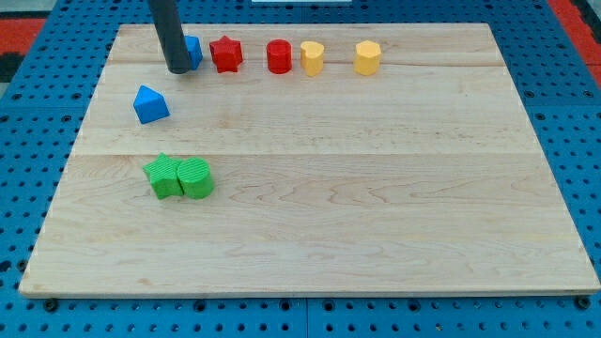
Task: Place the blue triangle to the left of the blue cube
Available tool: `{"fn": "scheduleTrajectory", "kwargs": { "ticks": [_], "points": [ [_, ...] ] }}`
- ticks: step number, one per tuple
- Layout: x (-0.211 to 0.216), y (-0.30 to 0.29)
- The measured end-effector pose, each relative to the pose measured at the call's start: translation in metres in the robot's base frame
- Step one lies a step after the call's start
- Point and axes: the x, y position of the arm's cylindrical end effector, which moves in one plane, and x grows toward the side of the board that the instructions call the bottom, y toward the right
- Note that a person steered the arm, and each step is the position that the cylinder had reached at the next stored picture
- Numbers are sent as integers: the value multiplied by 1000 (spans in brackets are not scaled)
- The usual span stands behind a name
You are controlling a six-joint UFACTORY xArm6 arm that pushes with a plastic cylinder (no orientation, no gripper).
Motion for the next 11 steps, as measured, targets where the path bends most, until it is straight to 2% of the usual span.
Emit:
{"fn": "scheduleTrajectory", "kwargs": {
  "ticks": [2, 3, 4, 5, 6, 8, 9, 11],
  "points": [
    [90, 33],
    [93, -14],
    [81, -45],
    [33, -62],
    [20, -79],
    [50, -63],
    [42, -48],
    [6, -83]
  ]
}}
